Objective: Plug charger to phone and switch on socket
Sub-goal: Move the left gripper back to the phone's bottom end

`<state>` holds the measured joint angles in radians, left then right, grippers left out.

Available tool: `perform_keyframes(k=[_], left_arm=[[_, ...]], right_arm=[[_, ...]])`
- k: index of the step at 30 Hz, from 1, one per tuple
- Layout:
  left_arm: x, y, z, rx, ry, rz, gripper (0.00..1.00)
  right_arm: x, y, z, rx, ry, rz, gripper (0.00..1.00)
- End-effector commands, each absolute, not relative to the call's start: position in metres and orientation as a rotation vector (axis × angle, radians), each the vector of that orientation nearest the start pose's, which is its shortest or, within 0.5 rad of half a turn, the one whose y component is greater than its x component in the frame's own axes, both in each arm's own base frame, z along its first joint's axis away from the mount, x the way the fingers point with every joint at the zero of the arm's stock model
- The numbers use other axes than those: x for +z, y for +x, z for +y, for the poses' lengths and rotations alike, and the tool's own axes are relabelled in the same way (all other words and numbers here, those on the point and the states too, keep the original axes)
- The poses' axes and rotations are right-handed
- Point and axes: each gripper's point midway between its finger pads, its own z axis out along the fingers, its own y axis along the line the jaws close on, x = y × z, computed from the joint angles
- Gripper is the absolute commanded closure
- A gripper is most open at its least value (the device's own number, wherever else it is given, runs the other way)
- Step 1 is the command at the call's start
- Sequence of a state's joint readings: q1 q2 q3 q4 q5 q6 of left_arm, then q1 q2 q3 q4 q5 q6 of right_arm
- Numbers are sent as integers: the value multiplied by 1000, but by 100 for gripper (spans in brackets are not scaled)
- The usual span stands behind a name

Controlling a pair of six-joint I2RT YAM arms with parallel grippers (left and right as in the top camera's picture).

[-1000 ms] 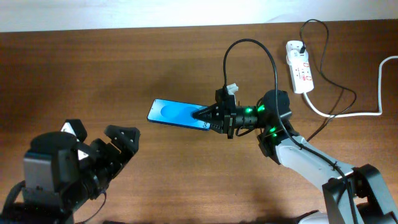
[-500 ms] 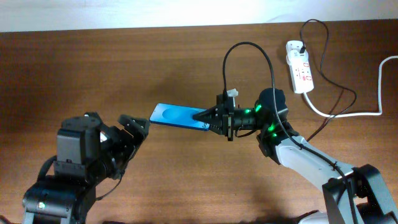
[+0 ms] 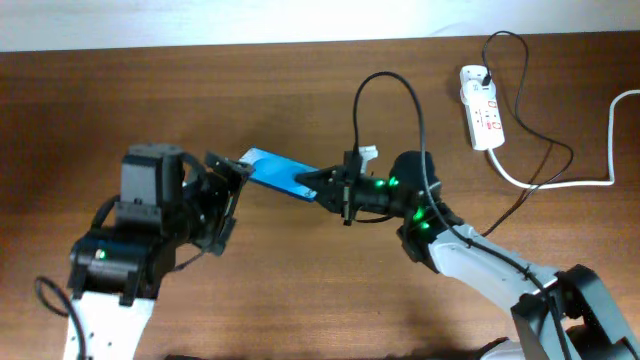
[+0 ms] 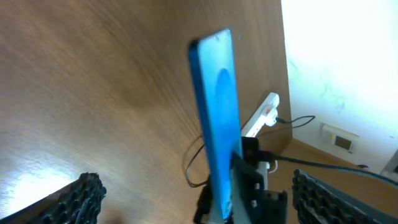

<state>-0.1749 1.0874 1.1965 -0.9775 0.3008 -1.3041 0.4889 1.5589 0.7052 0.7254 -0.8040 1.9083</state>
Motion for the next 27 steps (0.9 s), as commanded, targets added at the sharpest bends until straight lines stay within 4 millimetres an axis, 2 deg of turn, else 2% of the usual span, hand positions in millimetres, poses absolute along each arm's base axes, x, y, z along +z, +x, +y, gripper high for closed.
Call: perform_keyframes(k=[1, 7, 12, 16, 20, 23, 27], left_arm=[[241, 283, -107, -968, -1327, 2357, 0], [227, 295, -115, -990, -1400, 2387, 1], [233, 309, -129, -1105, -1342, 2387, 11], [231, 306, -135, -1147, -1310, 2423, 9], [237, 310, -153, -1352, -1130, 2439, 6], [228, 308, -148, -1457, -1122, 2444, 6], [208, 305, -135, -1453, -1197, 2453, 7]], right_arm=[[220, 314, 312, 2168, 834, 2165, 96], [218, 313, 323, 2196, 1062, 2134, 96], [218, 312, 324, 2199, 1062, 2136, 96], [221, 312, 324, 2215, 1055, 2123, 96], [222, 311, 325, 2221, 1046, 2129, 96], [222, 308, 326, 2228, 1034, 2143, 96], [222, 308, 326, 2230, 1032, 2145, 96]])
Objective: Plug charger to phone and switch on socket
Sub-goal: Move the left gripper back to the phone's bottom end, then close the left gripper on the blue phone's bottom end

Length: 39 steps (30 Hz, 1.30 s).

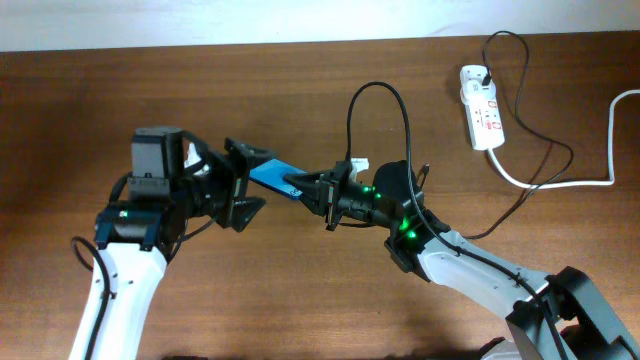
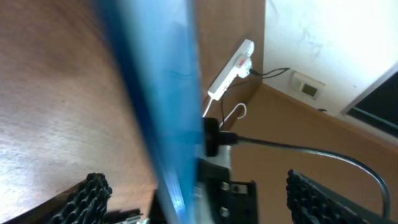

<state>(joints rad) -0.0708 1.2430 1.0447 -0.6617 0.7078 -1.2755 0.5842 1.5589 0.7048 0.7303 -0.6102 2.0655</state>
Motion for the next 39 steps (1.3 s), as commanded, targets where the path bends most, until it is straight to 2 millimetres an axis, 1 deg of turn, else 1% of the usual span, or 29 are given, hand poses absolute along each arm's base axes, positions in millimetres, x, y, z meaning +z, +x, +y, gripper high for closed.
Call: perform_keyframes(k=[1, 8, 10, 13, 21, 26, 29, 31, 39], left_arm=[[205, 304, -134, -1447, -1211, 2453, 9], [207, 309, -133, -1446, -1201, 2430, 17], [209, 311, -133, -1450, -1187, 2421, 27], [211, 315, -132, -1450, -1170, 2407, 34], [208, 317, -129, -1415, -1212, 2393, 38], [206, 319, -126, -1388, -1222, 2385, 39], [205, 320, -125, -1381, -1235, 2381, 42], [205, 320, -125, -1383, -1243, 2379, 46], [205, 320, -125, -1390, -1277, 2371, 57]], right_arm=[[222, 308, 326, 2229, 1032, 2146, 96], [222, 304, 327, 2242, 1011, 2171, 96], [223, 302, 328, 2248, 1000, 2184, 96], [223, 299, 329, 2256, 988, 2199, 96], [224, 294, 331, 2282, 979, 2223, 96], [236, 294, 331, 2327, 914, 2183, 96], [241, 294, 331, 2342, 887, 2164, 96], [240, 294, 331, 2340, 890, 2164, 96], [239, 294, 331, 2333, 902, 2167, 96]])
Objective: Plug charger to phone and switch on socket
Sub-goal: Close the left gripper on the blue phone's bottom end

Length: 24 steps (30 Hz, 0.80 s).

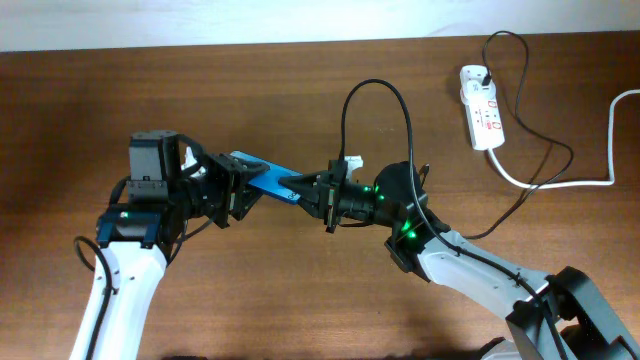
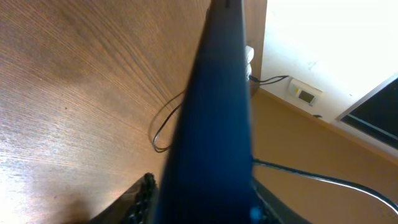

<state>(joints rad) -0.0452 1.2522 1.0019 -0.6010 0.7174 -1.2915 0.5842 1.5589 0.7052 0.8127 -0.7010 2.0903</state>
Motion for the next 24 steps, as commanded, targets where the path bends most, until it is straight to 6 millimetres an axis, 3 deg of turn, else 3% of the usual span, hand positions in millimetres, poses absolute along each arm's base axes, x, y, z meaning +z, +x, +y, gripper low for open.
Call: perform_keyframes(k=[1, 11, 24], left_arm=[[205, 320, -125, -1392, -1288, 2369, 58], [203, 323, -121, -1369, -1358, 2339, 69], [200, 323, -128, -1324, -1392, 2338, 73]], right_arm=[[239, 294, 331, 2333, 902, 2167, 96], [233, 295, 331, 2313, 938, 2190, 96], [232, 296, 330, 2307, 950, 2183, 96]])
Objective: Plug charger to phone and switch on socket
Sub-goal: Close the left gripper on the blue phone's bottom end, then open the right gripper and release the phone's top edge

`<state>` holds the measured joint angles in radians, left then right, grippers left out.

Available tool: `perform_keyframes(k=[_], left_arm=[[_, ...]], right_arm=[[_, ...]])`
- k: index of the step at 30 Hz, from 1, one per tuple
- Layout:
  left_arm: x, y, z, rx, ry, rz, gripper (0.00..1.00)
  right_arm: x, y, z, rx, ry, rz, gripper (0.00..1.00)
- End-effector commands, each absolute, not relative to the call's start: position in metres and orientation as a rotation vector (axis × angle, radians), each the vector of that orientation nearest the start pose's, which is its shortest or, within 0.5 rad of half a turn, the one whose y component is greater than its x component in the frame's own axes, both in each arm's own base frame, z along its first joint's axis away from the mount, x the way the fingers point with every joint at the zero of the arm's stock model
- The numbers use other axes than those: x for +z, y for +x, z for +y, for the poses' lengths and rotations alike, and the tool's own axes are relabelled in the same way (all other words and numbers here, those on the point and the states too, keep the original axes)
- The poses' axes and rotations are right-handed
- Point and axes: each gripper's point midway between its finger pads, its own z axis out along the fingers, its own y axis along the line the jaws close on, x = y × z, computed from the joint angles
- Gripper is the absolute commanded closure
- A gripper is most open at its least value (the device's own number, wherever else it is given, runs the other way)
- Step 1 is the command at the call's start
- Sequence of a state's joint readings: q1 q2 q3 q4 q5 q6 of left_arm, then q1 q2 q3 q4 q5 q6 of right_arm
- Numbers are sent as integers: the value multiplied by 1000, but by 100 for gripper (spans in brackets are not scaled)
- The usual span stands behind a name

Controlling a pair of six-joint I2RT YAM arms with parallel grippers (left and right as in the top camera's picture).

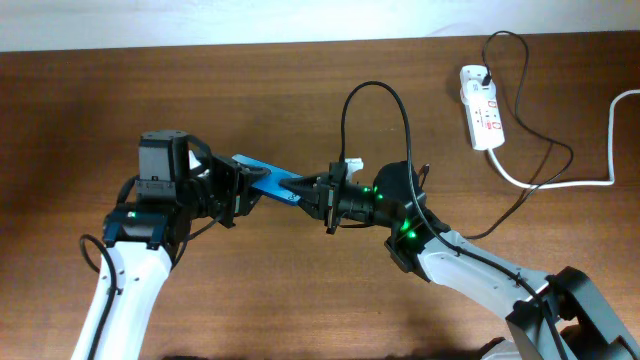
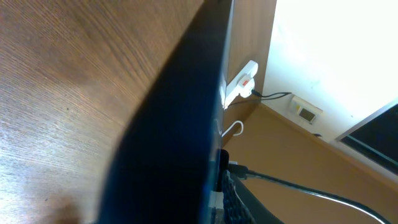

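Note:
A blue phone (image 1: 262, 178) hangs above the table between both arms. My left gripper (image 1: 238, 190) is shut on its left end. In the left wrist view the phone (image 2: 180, 124) fills the middle as a dark slab, with one finger pad (image 2: 233, 202) pressed to its side. My right gripper (image 1: 305, 190) is shut on the phone's right end. The black charger cable (image 1: 375, 85) loops up from beside that gripper, and its connector (image 2: 222, 158) lies by the phone's far end. Whether it is plugged in cannot be told. The white socket strip (image 1: 481, 108) lies at the back right.
A white cord (image 1: 560, 183) and black cable loops run across the table right of the socket strip (image 2: 241, 83). The right arm (image 1: 470, 260) stretches from the front right corner. A wall outlet (image 2: 306, 112) shows beyond the table edge.
My left arm has edged slightly right. The phone sits deeper in its jaws, against the right pad in the wrist view. The right gripper and cable have hardly moved.
First my right gripper alone held the phone up, with my left gripper open just left of it. Then the open left jaws stood around the phone's left end. Then they were shut on it, and now both grippers hold the phone.

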<state>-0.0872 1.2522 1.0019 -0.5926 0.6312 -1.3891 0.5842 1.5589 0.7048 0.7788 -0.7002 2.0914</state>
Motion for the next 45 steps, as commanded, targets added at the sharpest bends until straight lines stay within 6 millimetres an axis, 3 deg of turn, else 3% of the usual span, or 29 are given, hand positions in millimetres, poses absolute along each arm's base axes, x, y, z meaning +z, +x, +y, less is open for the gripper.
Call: perform_keyframes(k=[1, 6, 16, 20, 21, 23, 29, 39, 42, 45], left_arm=[[200, 323, -128, -1324, -1392, 2338, 77], [199, 323, -127, -1320, -1396, 2335, 88], [199, 323, -127, -1321, -1420, 2327, 100], [199, 323, -127, -1321, -1420, 2327, 100], [199, 323, -127, -1320, -1420, 2328, 100], [199, 323, -127, -1320, -1420, 2328, 100], [199, 323, -127, -1318, -1411, 2331, 100], [196, 326, -122, -1189, -1055, 2406, 100], [194, 326, -120, -1119, -866, 2438, 100], [192, 324, -119, -1066, -710, 2466, 100]], right_arm=[[231, 296, 330, 2303, 956, 2187, 96], [228, 296, 330, 2293, 973, 2199, 96], [228, 296, 330, 2293, 973, 2199, 96], [228, 296, 330, 2293, 972, 2200, 95], [228, 296, 330, 2292, 972, 2200, 89], [226, 296, 330, 2285, 983, 2208, 86], [206, 293, 329, 2212, 1096, 2289, 79], [194, 292, 328, 2162, 1157, 2333, 55], [177, 291, 324, 2065, 1177, 2384, 53], [149, 296, 314, 1848, 1074, 2420, 41]])
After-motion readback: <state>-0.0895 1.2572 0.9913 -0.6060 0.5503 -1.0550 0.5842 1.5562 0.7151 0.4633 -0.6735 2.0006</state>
